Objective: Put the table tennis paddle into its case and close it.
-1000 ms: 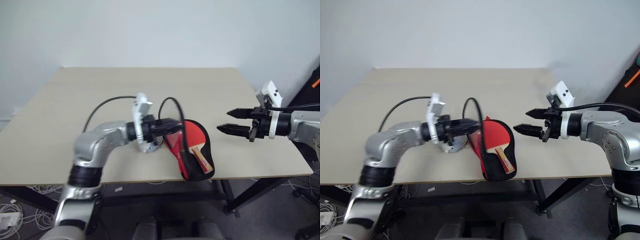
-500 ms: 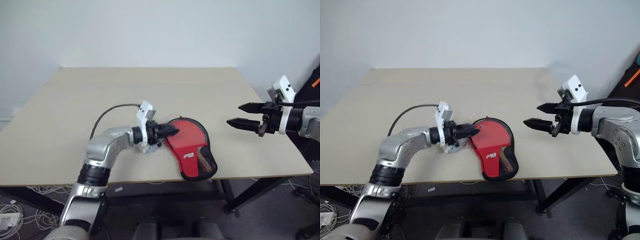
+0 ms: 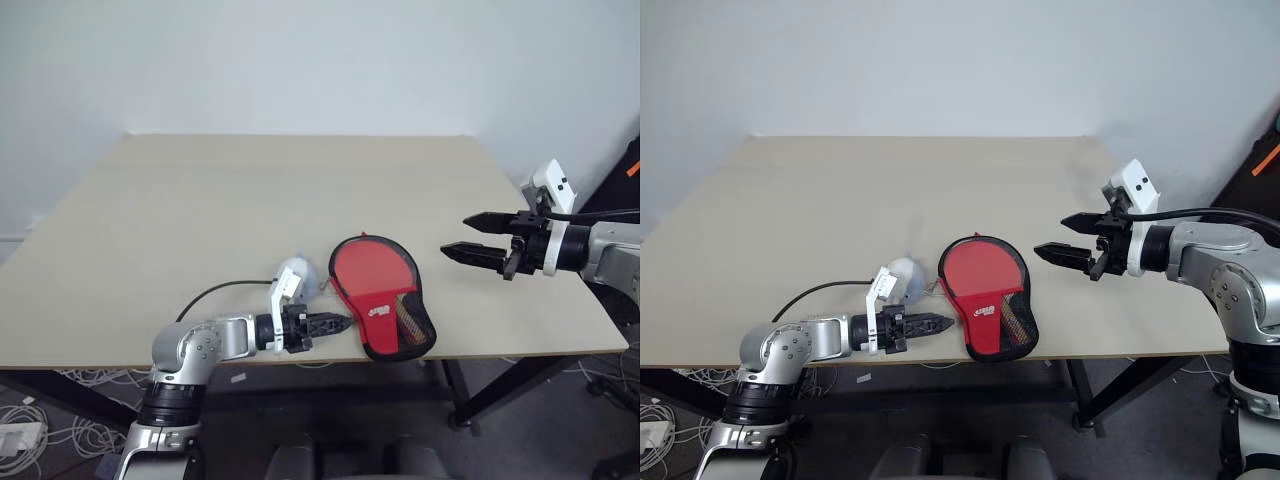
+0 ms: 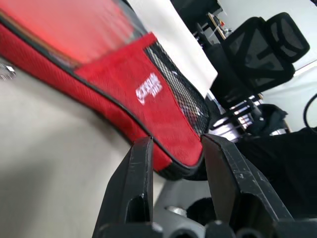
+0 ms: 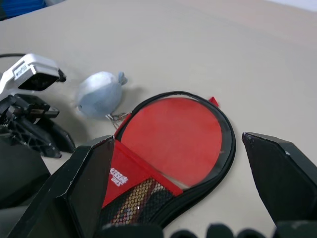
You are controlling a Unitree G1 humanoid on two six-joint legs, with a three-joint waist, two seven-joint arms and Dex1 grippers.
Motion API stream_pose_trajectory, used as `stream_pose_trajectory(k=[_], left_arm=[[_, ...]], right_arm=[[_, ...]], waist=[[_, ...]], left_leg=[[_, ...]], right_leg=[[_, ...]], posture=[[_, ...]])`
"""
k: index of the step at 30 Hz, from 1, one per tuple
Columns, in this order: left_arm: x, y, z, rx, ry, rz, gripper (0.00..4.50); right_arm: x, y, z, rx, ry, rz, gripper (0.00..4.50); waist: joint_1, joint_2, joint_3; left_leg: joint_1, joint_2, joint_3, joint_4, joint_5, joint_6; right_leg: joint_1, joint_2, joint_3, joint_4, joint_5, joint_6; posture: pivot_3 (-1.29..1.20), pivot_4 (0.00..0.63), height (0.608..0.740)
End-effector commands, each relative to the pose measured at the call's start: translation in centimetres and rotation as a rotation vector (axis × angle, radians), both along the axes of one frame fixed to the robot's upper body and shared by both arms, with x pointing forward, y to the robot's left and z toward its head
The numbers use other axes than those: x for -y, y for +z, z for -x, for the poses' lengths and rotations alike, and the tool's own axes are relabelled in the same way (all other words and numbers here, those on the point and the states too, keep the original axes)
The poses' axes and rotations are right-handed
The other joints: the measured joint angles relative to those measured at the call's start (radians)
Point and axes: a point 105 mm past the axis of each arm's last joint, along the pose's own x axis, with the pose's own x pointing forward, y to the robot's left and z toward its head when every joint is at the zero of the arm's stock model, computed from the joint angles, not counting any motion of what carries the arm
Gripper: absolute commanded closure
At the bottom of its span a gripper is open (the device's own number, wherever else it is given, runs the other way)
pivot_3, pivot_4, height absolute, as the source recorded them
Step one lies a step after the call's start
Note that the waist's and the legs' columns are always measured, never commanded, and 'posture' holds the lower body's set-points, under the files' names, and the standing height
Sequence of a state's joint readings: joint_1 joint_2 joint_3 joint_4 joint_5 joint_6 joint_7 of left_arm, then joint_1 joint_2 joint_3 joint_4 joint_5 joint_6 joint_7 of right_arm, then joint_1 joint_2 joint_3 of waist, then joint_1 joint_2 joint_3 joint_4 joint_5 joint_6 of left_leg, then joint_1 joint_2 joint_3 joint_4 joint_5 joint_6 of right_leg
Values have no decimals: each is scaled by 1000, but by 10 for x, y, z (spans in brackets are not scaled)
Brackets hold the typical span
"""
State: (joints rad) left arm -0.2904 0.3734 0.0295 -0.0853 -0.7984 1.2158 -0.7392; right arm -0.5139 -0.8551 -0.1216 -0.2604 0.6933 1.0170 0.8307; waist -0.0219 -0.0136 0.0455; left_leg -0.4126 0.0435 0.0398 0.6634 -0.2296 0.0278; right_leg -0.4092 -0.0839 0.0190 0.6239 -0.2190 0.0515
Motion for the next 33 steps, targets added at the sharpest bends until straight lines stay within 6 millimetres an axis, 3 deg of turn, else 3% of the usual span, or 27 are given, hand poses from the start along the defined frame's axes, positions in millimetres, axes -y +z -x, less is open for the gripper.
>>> stream_pose_trajectory(k=[1, 2, 9, 18, 33], left_arm=[[4, 5, 3, 2, -32, 5, 2602], [4, 3, 4, -14, -34, 2, 2449], [7, -6, 8, -78, -46, 2, 66], [26, -9, 11, -140, -83, 41, 22], [31, -26, 1, -341, -12, -29, 22]], right_arm=[[-3, 13, 3, 53, 6, -14, 0], [-4, 13, 3, 53, 5, -17, 0], [-7, 12, 4, 54, 0, -31, 0], [-13, 11, 6, 51, -3, -49, 0], [-29, 7, 7, 49, -17, -111, 0]], waist=[[0, 0, 0], [0, 0, 0], [0, 0, 0], [0, 0, 0], [5, 1, -2]], left_leg=[[0, 0, 0, 0, 0, 0], [0, 0, 0, 0, 0, 0], [0, 0, 0, 0, 0, 0], [0, 0, 0, 0, 0, 0], [1, -1, -1, 1, 0, 0]], right_leg=[[0, 0, 0, 0, 0, 0], [0, 0, 0, 0, 0, 0], [0, 0, 0, 0, 0, 0], [0, 0, 0, 0, 0, 0], [3, -1, 0, -1, 0, 0]], posture=[[0, 0, 740], [0, 0, 740], [0, 0, 740], [0, 0, 740], [0, 0, 740]])
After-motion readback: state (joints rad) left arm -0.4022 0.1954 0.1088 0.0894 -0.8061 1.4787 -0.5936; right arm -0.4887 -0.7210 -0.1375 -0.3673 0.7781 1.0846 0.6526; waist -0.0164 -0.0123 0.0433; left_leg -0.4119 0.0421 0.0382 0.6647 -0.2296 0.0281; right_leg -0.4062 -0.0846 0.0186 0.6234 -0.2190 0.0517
